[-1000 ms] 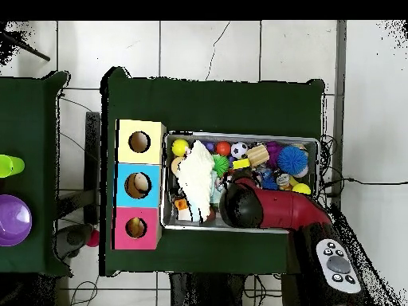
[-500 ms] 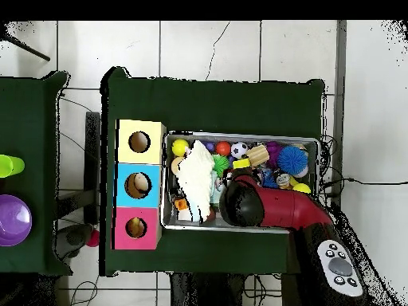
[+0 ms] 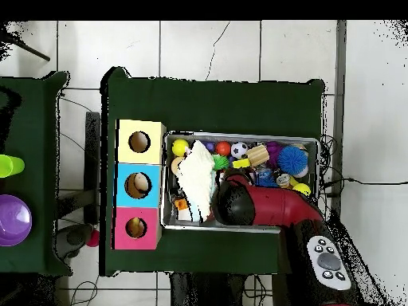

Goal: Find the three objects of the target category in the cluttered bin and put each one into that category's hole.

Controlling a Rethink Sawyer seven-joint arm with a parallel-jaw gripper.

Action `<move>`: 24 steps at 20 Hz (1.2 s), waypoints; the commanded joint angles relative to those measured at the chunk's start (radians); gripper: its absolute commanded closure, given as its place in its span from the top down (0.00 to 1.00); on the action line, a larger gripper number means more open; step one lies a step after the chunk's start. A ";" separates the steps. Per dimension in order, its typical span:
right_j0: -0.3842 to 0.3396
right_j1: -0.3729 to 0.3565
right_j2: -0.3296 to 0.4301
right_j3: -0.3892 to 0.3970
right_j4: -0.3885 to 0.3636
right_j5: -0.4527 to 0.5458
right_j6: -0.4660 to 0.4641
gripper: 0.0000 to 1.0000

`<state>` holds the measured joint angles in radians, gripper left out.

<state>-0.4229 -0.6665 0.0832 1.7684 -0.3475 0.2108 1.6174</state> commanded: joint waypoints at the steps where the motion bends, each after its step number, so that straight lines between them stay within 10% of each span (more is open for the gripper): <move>1: 0.049 0.049 0.007 -0.019 0.049 -0.040 0.194 1.00; 24: 0.053 0.097 -0.041 -0.065 -0.038 -0.071 0.086 1.00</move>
<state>-0.3619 -0.5974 0.0420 1.7626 -0.3409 0.1737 1.6174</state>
